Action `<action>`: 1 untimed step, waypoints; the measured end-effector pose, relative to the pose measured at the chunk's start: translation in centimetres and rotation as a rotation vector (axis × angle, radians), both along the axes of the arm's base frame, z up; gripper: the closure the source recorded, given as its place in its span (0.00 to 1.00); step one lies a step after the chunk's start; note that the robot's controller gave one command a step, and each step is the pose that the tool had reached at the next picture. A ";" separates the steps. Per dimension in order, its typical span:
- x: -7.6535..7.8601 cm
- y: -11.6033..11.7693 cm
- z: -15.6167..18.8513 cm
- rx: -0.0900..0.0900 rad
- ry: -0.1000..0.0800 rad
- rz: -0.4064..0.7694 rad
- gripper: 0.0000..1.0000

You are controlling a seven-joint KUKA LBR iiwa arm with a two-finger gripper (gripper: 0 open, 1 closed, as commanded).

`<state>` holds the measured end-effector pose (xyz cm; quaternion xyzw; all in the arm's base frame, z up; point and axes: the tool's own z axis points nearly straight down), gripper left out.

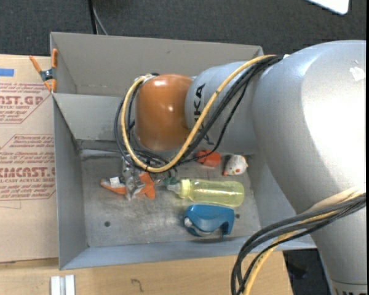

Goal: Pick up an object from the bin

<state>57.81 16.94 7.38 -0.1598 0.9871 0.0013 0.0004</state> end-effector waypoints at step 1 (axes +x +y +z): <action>-0.2 0.0 0.5 -0.001 0.003 0.000 1.00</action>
Offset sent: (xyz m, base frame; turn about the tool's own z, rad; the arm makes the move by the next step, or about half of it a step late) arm -0.0001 0.0001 0.0121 0.0000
